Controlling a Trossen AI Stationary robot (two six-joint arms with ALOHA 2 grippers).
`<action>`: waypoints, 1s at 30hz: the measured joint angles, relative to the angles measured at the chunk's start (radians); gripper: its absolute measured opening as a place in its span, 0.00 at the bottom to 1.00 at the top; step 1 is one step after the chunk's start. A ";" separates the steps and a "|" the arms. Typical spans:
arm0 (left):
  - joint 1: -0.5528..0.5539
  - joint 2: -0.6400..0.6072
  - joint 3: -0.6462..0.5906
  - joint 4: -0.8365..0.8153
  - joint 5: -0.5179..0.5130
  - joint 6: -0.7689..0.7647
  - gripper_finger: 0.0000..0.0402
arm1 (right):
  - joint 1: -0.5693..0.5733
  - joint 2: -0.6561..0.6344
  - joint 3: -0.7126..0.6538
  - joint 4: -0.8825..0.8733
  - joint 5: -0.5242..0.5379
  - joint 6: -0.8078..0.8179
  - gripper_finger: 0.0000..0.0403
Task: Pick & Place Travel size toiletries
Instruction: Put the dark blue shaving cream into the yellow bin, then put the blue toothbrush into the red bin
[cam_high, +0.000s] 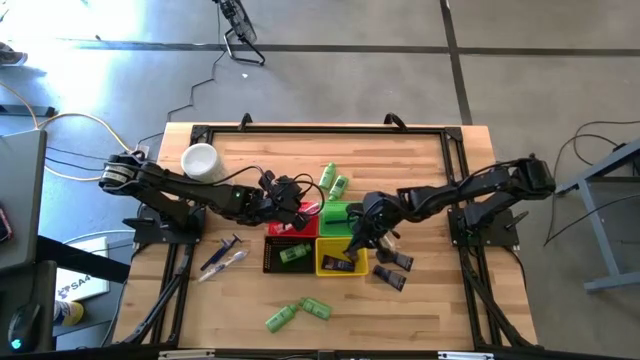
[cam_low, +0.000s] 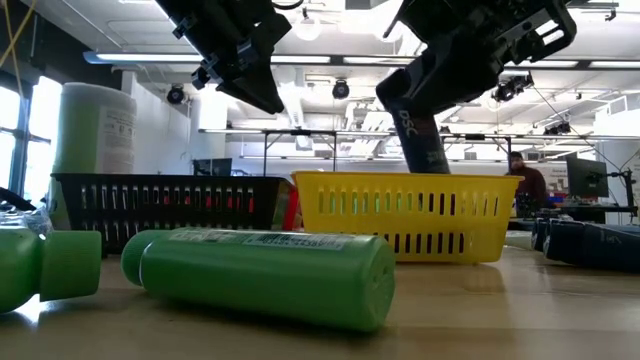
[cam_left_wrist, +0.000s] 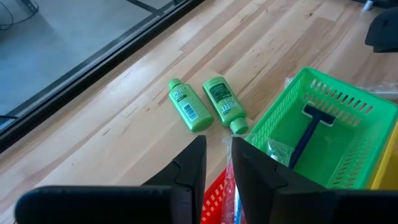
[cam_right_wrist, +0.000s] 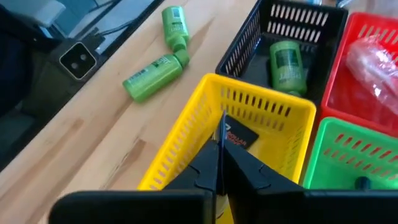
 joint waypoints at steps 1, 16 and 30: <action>0.000 0.000 0.000 0.000 0.000 0.000 0.18 | 0.002 0.000 0.000 0.007 0.001 0.000 0.08; 0.000 0.000 0.000 -0.002 0.002 0.000 0.18 | 0.008 -0.005 0.000 0.125 0.044 -0.053 0.46; 0.000 0.000 0.000 0.005 0.002 0.019 0.18 | 0.005 -0.143 0.001 -0.102 0.276 -0.043 0.21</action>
